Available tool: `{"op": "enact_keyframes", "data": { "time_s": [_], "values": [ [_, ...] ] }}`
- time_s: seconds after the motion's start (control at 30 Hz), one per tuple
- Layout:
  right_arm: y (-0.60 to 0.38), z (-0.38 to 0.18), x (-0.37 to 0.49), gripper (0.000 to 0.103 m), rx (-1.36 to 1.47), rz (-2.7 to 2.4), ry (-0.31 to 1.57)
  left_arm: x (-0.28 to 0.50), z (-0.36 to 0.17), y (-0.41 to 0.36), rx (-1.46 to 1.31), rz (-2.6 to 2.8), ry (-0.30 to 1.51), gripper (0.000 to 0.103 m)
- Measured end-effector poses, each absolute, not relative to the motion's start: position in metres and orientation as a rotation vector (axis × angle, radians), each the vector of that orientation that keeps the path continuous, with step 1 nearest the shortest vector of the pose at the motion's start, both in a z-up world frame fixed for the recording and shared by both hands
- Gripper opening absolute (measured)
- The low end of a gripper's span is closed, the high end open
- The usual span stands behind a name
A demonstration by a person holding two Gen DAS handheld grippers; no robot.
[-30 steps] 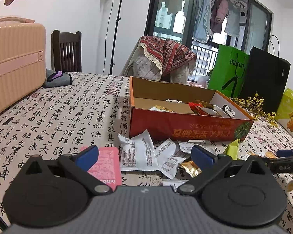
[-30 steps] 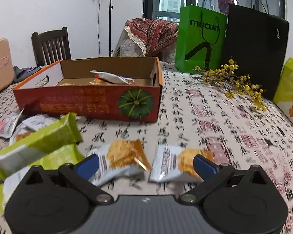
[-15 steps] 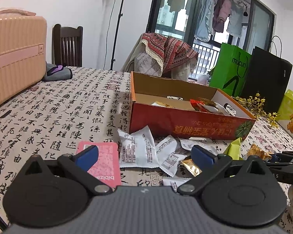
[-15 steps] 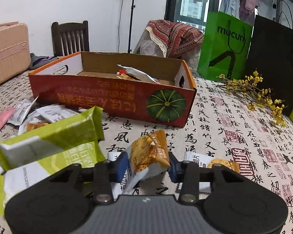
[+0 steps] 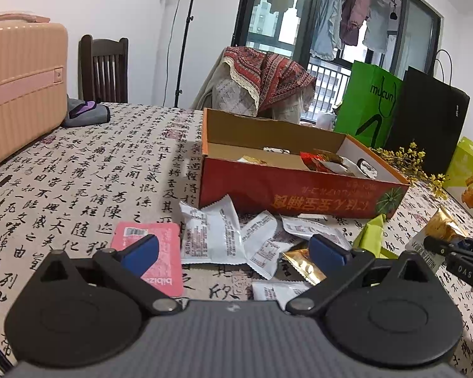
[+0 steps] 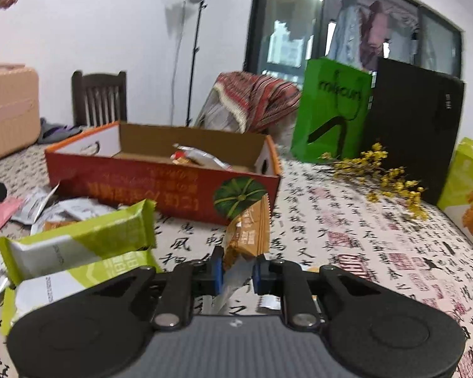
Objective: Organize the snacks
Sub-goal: 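Grasp a white packet with the left gripper while right gripper holds cookie packet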
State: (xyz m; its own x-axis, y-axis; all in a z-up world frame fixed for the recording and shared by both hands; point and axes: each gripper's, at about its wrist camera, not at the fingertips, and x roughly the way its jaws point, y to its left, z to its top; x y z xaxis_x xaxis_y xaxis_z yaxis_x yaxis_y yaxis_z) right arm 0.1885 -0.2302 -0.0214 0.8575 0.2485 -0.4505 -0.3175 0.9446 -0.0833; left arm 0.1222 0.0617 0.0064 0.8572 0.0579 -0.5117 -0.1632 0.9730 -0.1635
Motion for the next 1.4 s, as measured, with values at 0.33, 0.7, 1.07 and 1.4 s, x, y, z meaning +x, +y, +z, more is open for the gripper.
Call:
{"op": "enact_keyframes", "data": {
  "time_s": [0.33, 0.7, 1.07, 1.4],
  "values": [
    [-0.243, -0.021, 0.174, 0.017, -0.096, 0.263, 0.389, 0.127, 0.001, 0.044, -0.198, 0.060, 0.588, 0.103],
    [-0.248, -0.021, 0.171, 0.017, -0.063, 0.265, 0.376, 0.139, -0.009, 0.022, -0.179, 0.021, 0.639, 0.103],
    [-0.248, -0.021, 0.171, 0.017, -0.055, 0.269, 0.377, 0.149, -0.025, 0.016, -0.192, -0.013, 0.702, 0.071],
    [-0.248, -0.021, 0.172, 0.017, -0.051, 0.273, 0.379, 0.147, -0.024, 0.023, -0.213, -0.020, 0.698, 0.017]
  ]
}}
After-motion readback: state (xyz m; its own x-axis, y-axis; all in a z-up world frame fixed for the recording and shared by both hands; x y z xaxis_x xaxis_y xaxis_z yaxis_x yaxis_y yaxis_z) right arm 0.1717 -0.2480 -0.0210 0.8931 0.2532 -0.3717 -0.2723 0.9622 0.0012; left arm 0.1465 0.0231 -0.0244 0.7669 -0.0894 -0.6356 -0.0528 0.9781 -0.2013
